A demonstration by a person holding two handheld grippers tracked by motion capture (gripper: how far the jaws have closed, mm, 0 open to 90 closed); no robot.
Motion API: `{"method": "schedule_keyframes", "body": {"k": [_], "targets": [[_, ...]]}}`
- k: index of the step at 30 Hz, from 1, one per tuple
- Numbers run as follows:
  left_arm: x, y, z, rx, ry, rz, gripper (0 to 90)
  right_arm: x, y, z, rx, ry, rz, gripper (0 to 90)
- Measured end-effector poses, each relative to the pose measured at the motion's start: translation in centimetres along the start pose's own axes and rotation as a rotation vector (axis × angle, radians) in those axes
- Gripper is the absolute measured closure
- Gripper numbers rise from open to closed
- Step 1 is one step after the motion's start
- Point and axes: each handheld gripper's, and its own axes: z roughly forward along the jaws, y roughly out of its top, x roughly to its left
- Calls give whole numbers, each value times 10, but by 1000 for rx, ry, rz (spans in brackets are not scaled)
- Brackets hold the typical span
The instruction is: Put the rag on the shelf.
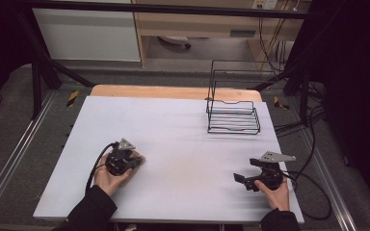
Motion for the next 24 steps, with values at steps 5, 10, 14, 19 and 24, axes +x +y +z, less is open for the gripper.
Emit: {"method": "schedule_keyframes", "body": {"k": [5,10,14,19,24], "targets": [[-2,10,-13,-62,-33,-47,869,0,0,0,0,0,2,5],[-10,18,-11,-69,-75,-71,868,0,0,1,3,0,1,5],[-23,27,-2,-59,-97,-78,868,0,0,1,2,3,2,5],[-35,33,14,-52,-98,-60,867,1,0,2,8,0,2,5],[-34,30,25,-43,-115,-55,849,2,0,4,13,-4,-8,6]]}}
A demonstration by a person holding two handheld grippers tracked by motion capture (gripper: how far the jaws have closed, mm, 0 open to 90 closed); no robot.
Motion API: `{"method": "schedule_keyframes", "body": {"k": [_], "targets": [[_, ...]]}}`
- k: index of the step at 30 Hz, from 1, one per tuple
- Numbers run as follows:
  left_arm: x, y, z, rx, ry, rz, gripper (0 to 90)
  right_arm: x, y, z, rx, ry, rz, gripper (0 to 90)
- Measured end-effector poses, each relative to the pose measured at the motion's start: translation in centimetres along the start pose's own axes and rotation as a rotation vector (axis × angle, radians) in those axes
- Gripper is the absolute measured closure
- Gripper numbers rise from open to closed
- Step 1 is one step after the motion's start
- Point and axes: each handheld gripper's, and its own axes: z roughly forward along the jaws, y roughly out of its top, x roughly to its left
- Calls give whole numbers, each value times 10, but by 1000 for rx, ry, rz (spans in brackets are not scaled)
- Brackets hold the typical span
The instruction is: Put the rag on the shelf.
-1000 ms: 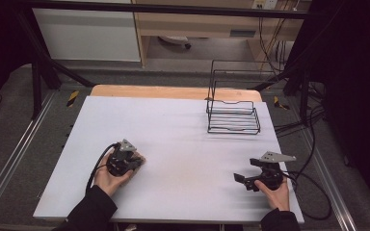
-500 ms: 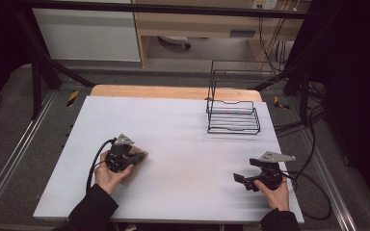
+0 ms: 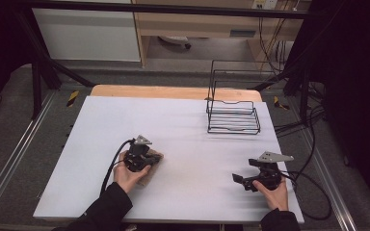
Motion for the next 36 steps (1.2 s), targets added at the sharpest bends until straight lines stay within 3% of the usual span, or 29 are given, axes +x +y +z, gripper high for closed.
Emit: {"method": "schedule_keyframes", "body": {"k": [3,8,11,15,17,19,24,30,35,36], "targets": [[3,0,-9,-31,-25,18,793,1,0,1,3,-2,-5,5],[10,0,-34,-62,-22,50,584,2,1,1,0,-9,-4,5],[27,-10,-59,-63,32,61,476,4,2,2,1,-11,-1,5],[45,-24,-73,-42,77,52,384,7,4,5,6,-19,3,5],[63,-41,-81,-9,104,10,381,10,6,7,7,-19,10,5],[72,-51,-84,3,112,-18,396,13,8,9,5,-26,1,5],[86,-64,-83,4,105,-59,499,25,17,20,2,-25,-7,6],[85,-64,-73,11,83,-45,588,42,31,36,5,-26,-13,17],[83,-65,-71,13,56,-42,665,69,52,60,7,-5,-36,45],[83,-65,-70,20,51,-41,665,69,52,60,7,-5,-36,45]]}}
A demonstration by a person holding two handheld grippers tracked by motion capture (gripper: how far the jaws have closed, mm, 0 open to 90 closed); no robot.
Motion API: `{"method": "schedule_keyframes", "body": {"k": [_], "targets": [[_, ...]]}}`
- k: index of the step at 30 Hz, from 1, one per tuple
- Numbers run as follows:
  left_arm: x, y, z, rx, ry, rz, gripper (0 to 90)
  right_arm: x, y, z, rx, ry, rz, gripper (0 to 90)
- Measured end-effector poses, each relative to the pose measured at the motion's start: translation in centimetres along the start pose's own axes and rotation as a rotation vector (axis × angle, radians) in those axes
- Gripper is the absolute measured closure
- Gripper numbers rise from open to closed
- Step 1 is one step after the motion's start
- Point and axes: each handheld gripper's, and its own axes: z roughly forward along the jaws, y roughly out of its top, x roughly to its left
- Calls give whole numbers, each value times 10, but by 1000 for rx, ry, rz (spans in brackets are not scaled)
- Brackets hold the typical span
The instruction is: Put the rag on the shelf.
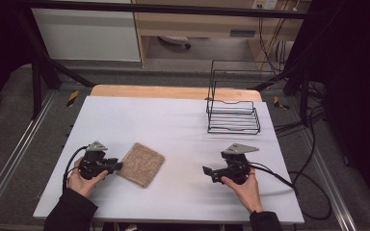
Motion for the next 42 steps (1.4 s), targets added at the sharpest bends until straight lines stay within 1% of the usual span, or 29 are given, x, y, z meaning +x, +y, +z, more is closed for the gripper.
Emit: {"method": "schedule_keyframes", "body": {"k": [1,2,3,4,6,7,8,9,10,11,12,14,15,16,20,22,23,24,28,30,32,33,34,35,37,38,39,40,42], "targets": [[-1,0,1,6,-6,-4,697,9,8,10,3,8,-16,64],[-1,-1,2,9,-4,-4,701,15,11,16,2,13,-17,82],[-2,0,2,13,-3,-2,701,15,11,16,2,13,-17,82],[-3,0,2,16,-4,-4,732,26,19,29,10,21,-30,100],[-4,0,3,19,-10,-9,770,34,24,40,22,25,-21,131],[-4,-1,3,20,-17,-15,770,34,24,40,22,25,-21,131],[-5,0,3,22,-17,-11,808,42,30,52,27,31,-20,161],[-5,0,3,26,-14,-10,808,42,30,52,27,31,-20,161],[-6,1,3,32,-16,-10,837,48,35,64,26,29,-19,196],[-6,1,3,32,-16,-10,842,48,35,64,26,29,-19,196],[-6,1,3,34,-17,-15,847,53,39,76,31,21,-17,233],[-6,2,2,35,-21,-20,852,58,42,88,42,24,-11,283],[-7,1,1,33,-27,-26,852,58,42,88,42,24,-11,283],[-7,1,1,33,-34,-31,854,62,44,99,63,23,-5,328],[-8,1,-3,27,-84,-48,855,69,44,117,80,40,12,429],[-10,0,-3,27,-79,-40,855,70,44,121,84,47,24,450],[-11,0,-3,28,-67,-30,854,72,44,126,98,48,38,493],[-12,0,-2,28,-51,-19,854,72,44,128,102,47,39,504],[-10,-1,0,27,-37,-16,851,73,44,134,111,49,49,547],[-9,-2,0,20,-32,-15,845,73,44,137,111,58,67,565],[-9,-2,1,9,-2,2,773,73,42,139,114,60,79,585],[-9,-2,2,4,20,8,773,73,42,139,114,60,79,585],[-9,-2,2,-1,38,9,680,74,41,139,110,57,80,592],[-8,-2,2,-4,46,9,659,75,40,139,108,58,82,592],[-7,-3,3,-5,43,0,643,75,40,139,107,57,84,593],[-6,-3,4,-1,23,-10,698,75,40,140,107,58,89,601],[-5,-3,4,-1,5,-23,716,75,40,140,106,59,92,617],[-5,-3,5,2,0,-31,716,75,40,140,106,59,92,617],[-5,-2,5,10,-9,-48,751,76,40,140,108,66,103,662]]}}
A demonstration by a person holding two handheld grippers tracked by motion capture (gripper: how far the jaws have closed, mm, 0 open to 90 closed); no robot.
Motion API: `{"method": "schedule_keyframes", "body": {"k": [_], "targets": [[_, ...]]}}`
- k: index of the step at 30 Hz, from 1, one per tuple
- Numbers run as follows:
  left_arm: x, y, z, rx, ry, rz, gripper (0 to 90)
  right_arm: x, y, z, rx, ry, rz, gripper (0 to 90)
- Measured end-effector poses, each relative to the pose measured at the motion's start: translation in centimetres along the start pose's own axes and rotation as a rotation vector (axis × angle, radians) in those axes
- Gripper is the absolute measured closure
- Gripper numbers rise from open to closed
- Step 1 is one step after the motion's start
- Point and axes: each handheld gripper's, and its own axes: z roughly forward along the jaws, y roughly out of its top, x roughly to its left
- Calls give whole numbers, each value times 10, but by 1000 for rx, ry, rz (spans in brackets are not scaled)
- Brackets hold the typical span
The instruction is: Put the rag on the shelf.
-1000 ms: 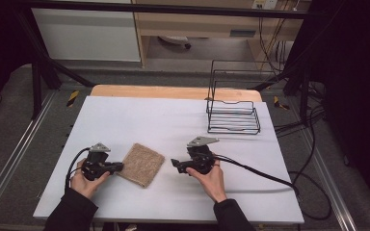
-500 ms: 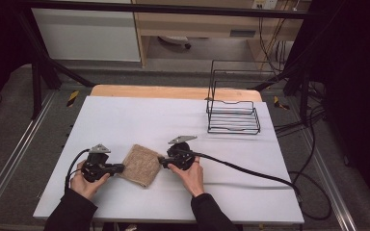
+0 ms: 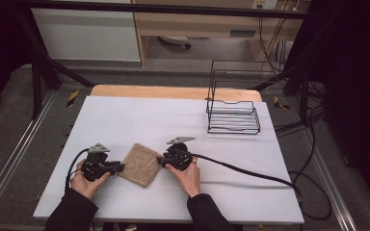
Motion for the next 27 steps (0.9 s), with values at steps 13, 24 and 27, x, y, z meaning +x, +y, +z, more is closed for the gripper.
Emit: {"method": "schedule_keyframes", "body": {"k": [13,24,27], "targets": [[-14,3,-6,12,-112,-28,865,6,13,-35,-2,29,-22,860],[-72,10,16,5,-142,62,846,-15,6,-73,81,-29,12,860],[-81,12,23,-4,-122,85,830,-27,-3,-78,74,-54,0,856]]}}
